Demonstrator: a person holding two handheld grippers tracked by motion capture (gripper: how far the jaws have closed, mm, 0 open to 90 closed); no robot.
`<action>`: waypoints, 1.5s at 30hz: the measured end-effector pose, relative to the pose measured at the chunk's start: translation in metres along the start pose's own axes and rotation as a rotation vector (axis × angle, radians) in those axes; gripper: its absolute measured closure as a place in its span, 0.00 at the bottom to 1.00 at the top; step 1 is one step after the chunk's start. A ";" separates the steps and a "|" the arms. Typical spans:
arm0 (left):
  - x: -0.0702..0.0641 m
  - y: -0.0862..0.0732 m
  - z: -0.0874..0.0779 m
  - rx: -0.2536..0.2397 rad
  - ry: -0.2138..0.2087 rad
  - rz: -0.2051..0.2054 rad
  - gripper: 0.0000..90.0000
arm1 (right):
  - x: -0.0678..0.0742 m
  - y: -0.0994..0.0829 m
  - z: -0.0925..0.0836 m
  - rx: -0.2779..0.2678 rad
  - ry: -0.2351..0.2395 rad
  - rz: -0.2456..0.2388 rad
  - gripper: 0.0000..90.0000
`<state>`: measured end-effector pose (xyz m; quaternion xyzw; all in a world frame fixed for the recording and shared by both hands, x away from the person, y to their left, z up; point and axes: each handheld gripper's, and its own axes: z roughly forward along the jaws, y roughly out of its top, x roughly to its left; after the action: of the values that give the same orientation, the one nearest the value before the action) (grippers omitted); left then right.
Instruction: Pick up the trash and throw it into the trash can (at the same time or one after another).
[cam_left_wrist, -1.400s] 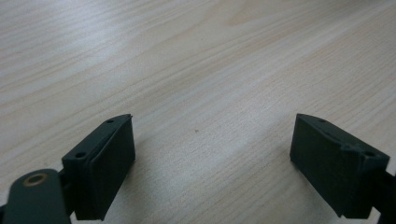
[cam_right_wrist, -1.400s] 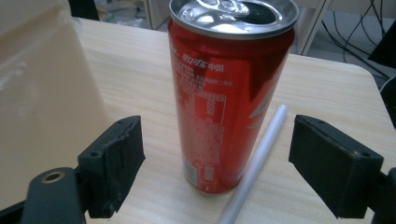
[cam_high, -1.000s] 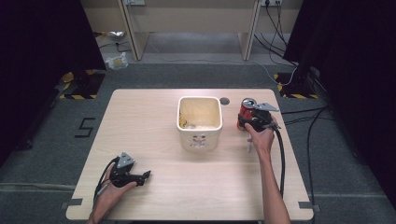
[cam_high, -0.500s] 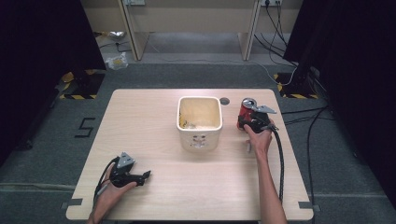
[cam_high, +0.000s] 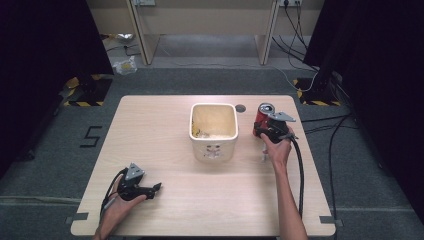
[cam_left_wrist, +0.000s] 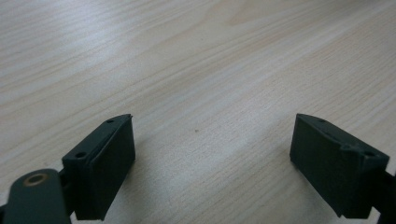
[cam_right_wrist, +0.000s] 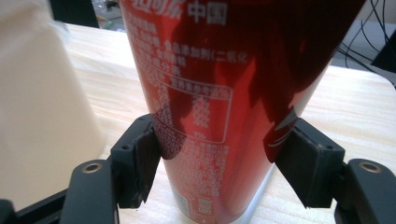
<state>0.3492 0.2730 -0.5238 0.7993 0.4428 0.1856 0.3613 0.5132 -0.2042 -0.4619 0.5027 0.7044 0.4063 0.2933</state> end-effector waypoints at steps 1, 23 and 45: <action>0.000 0.000 0.000 0.000 0.000 0.000 0.15 | 0.000 0.000 0.000 0.000 0.000 0.000 0.37; 0.000 0.000 0.000 0.000 0.001 0.000 0.15 | 0.023 0.047 -0.049 -0.047 0.066 -0.036 0.38; 0.000 0.000 0.000 0.003 0.000 0.003 0.15 | 0.062 0.100 -0.081 -0.099 0.180 -0.077 0.38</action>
<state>0.3493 0.2732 -0.5237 0.8005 0.4419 0.1857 0.3598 0.4737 -0.1518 -0.3355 0.4217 0.7259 0.4722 0.2688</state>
